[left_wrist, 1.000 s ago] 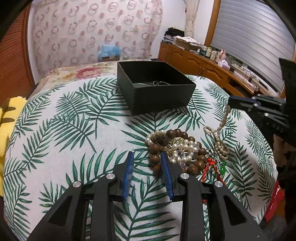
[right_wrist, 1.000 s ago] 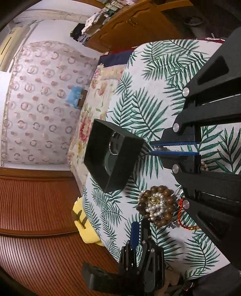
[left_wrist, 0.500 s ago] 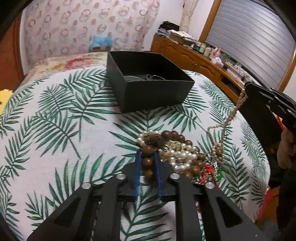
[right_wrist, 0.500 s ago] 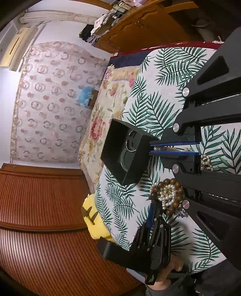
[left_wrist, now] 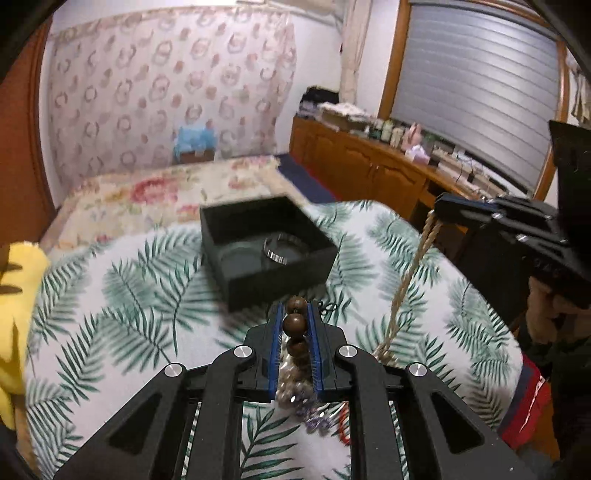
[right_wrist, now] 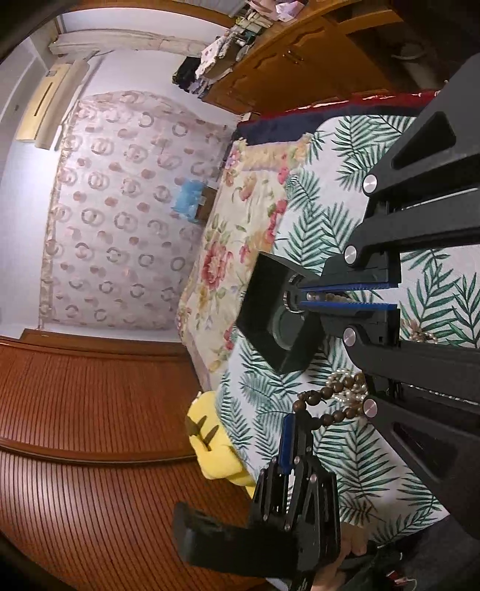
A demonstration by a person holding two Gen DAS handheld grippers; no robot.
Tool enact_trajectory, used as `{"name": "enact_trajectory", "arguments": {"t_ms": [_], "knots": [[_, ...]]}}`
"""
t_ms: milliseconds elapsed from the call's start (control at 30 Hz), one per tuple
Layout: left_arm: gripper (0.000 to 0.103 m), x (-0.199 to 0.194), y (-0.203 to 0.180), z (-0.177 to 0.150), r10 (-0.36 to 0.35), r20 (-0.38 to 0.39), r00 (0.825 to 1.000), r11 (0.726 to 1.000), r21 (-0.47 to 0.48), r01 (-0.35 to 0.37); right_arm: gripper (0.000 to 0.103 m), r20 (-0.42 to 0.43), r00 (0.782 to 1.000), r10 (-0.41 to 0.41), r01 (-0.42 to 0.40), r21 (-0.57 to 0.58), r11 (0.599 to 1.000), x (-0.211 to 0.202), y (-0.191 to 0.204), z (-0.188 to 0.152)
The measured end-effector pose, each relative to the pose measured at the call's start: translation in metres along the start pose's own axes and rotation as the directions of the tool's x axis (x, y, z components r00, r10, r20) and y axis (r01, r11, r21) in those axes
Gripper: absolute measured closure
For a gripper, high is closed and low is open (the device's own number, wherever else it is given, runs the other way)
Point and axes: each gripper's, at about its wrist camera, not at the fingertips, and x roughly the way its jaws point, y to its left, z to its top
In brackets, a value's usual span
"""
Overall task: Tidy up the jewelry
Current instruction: 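Lift both pieces over the black box and open both tools inside it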
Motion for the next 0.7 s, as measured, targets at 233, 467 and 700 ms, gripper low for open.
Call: {"name": "enact_trajectory", "arguments": {"t_ms": [233, 467, 700], "knots": [[0.091, -0.021, -0.007, 0.025, 0.005, 0.072, 0.997, 1.0, 0.025, -0.007, 0.097, 0.044, 0.999, -0.01, 0.01, -0.014, 1.0, -0.01, 0.0, 0.019], [0.091, -0.028, -0.003, 0.041, 0.03, 0.106, 0.994, 0.999, 0.035, -0.034, 0.097, 0.076, 0.997, -0.015, 0.016, -0.023, 1.0, -0.013, -0.002, 0.037], [0.091, -0.024, 0.005, 0.051, 0.033, 0.121, 0.992, 0.999, 0.034, -0.037, 0.097, 0.107, 0.994, -0.013, 0.017, -0.035, 0.999, -0.015, -0.005, 0.056]]}}
